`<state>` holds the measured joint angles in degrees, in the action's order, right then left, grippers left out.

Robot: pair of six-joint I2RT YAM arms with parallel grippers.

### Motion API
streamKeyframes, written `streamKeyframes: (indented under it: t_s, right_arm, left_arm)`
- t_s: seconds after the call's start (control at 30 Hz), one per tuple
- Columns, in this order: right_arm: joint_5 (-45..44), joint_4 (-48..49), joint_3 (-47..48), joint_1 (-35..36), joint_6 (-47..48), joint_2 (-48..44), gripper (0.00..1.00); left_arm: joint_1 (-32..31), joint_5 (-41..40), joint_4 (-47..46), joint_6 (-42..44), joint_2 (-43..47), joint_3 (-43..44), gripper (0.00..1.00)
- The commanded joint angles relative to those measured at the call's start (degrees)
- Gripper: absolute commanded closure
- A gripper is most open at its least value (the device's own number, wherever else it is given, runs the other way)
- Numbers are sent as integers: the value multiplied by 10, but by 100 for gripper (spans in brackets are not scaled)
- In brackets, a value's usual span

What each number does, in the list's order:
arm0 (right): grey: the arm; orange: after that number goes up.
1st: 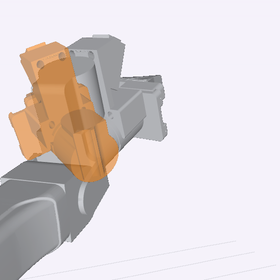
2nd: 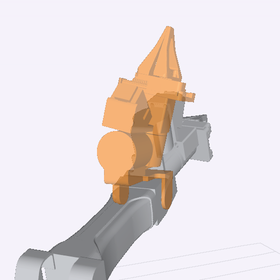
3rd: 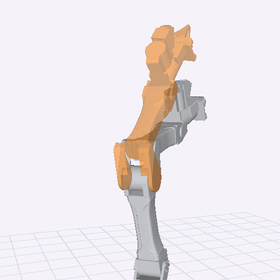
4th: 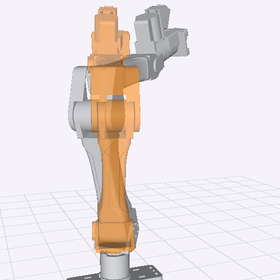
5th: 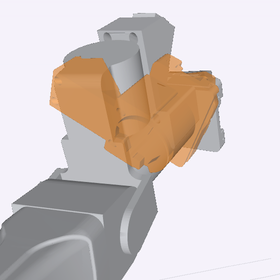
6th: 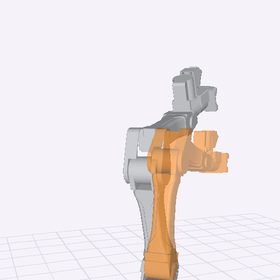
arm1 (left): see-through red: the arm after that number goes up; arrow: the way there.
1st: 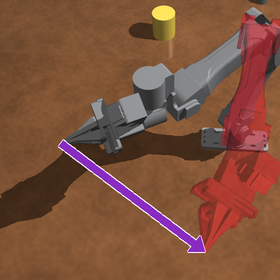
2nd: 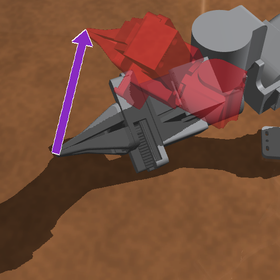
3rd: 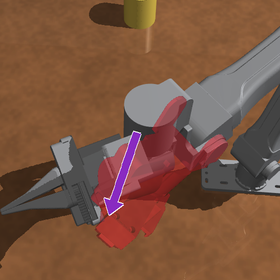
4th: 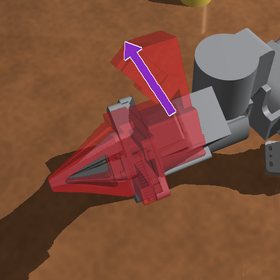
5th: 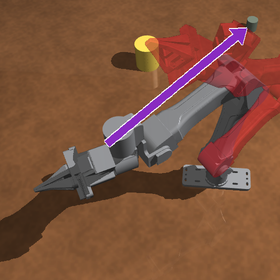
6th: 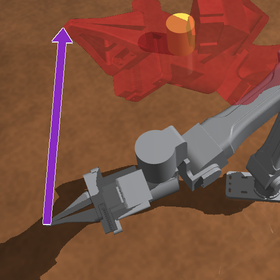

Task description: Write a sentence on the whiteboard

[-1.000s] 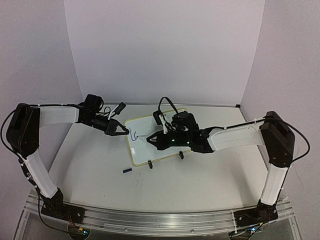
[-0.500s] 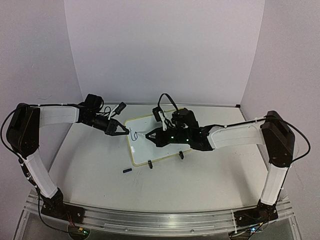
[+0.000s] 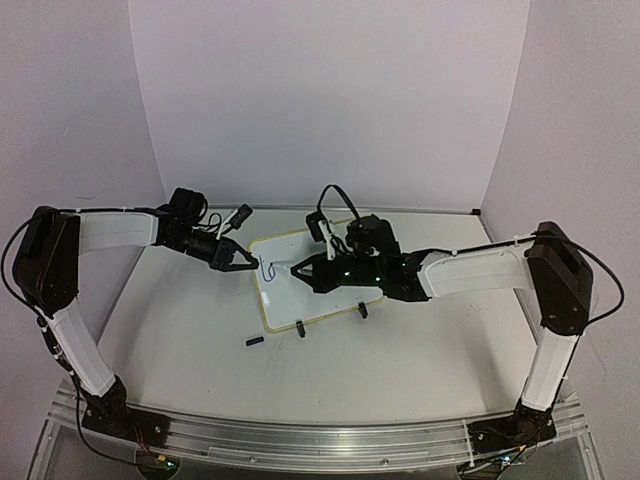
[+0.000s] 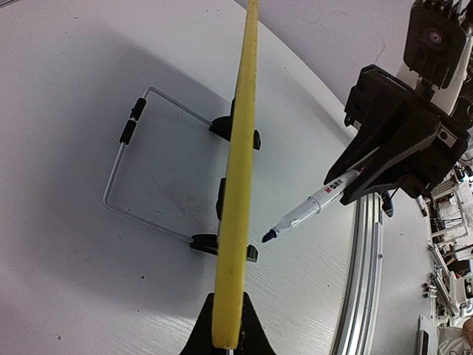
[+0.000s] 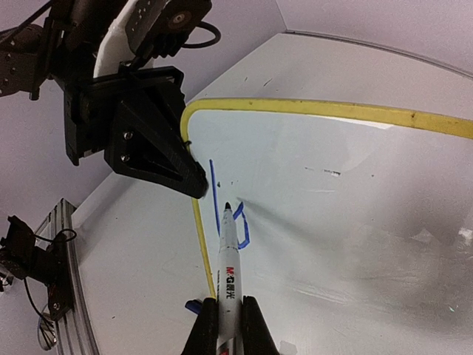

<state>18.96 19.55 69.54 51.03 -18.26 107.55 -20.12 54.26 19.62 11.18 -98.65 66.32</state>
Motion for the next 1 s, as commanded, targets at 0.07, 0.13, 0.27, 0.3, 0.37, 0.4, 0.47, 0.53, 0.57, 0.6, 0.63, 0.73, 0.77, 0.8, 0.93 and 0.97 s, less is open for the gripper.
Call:
streamKeyframes:
  t_s: [0.07, 0.13, 0.27, 0.3, 0.37, 0.4, 0.47, 0.53, 0.57, 0.6, 0.63, 0.73, 0.77, 0.8, 0.93, 0.97]
  right_arm:
    - [-27, 15, -17, -2, 5, -47, 100]
    - [-30, 11, -15, -2, 6, -43, 100]
    - [-28, 10, -7, -2, 8, -30, 100]
    - [-28, 9, -3, -2, 8, -25, 100]
    - [-29, 8, 2, -2, 8, -20, 100]
    - [-29, 8, 4, -3, 9, -18, 100]
    - [-30, 7, 9, -2, 11, -14, 100]
    - [-34, 3, 13, -2, 13, -11, 100]
    - [-36, 3, 15, -2, 15, -9, 100]
    - [-38, 1, 17, -2, 16, -7, 100]
    - [-38, 1, 18, -2, 16, -7, 100]
    - [-40, -5, 28, -2, 17, 3, 100]
    - [-41, -6, 30, -2, 17, 5, 100]
    - [-42, -6, 31, -3, 17, 6, 100]
    - [-50, -8, 31, -2, 17, 9, 100]
    - [-52, -9, 29, -2, 16, 9, 100]
  left_arm:
    - [-4, -17, 9, 27, 7, 22, 100]
    - [-4, -17, 9, 27, 7, 23, 100]
    - [-4, -18, 9, 28, 5, 23, 100]
    - [-4, -17, 9, 27, 5, 23, 100]
    - [-4, -18, 10, 28, 5, 24, 100]
    - [-5, -18, 10, 27, 5, 23, 100]
    - [-4, -17, 10, 28, 5, 23, 100]
    - [-5, -17, 10, 29, 4, 24, 100]
    - [-5, -18, 10, 29, 4, 24, 100]
    - [-4, -18, 10, 29, 4, 25, 100]
    - [-4, -18, 11, 29, 4, 24, 100]
    - [-5, -18, 12, 28, 5, 24, 100]
    - [-4, -19, 12, 29, 5, 24, 100]
    - [-4, -19, 12, 29, 5, 24, 100]
    - [-4, -19, 12, 30, 5, 25, 100]
    - [-4, -19, 12, 30, 5, 24, 100]
